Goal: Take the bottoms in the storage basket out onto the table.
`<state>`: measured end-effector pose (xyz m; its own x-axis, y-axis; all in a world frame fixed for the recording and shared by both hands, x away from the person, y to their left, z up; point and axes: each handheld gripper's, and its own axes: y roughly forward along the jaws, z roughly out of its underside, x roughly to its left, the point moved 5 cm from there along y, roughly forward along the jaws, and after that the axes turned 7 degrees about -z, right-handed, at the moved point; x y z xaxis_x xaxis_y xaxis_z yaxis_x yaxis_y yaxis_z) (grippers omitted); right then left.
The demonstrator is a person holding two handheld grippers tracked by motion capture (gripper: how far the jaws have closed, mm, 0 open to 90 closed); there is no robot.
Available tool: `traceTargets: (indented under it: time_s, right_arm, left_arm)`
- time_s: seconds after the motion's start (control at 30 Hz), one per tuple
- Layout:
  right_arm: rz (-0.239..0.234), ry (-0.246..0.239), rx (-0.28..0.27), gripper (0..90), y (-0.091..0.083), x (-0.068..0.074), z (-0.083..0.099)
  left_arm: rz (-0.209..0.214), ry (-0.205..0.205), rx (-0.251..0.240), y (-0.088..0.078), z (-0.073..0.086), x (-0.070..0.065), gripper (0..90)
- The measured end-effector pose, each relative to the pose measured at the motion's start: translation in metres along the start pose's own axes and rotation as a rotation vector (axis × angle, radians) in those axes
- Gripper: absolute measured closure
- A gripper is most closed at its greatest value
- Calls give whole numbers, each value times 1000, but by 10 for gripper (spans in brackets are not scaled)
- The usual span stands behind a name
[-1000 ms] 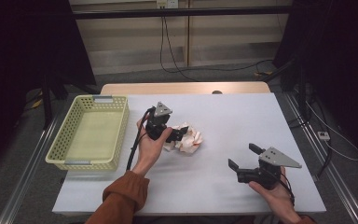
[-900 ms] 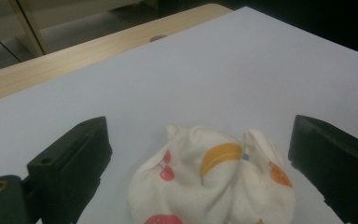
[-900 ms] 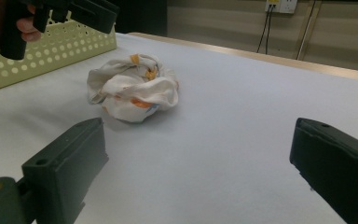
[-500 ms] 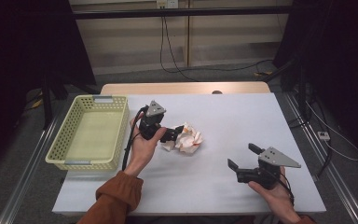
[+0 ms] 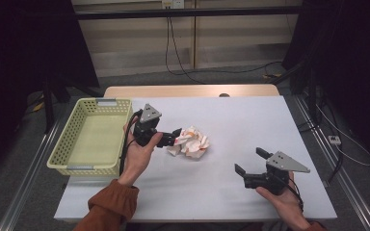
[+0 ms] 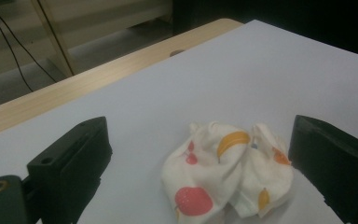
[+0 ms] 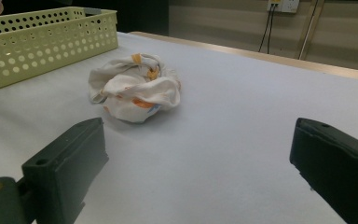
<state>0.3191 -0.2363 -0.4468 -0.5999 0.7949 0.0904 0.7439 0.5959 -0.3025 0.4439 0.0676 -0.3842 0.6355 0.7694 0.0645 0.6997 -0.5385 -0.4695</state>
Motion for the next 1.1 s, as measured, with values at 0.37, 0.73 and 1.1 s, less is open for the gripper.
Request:
traceTargets:
  time_s: [0.37,0.73,1.1]
  right_arm:
    - [-1,-5,1,36,1,0,0]
    - [0,-6,2,36,1,1,0]
    - [-3,-5,2,36,1,1,0]
  left_arm:
    - [-32,28,-23,-18,5,2,54]
    - [-75,6,-42,-39,16,14,52]
    - [-100,-21,-56,-58,29,25,51]
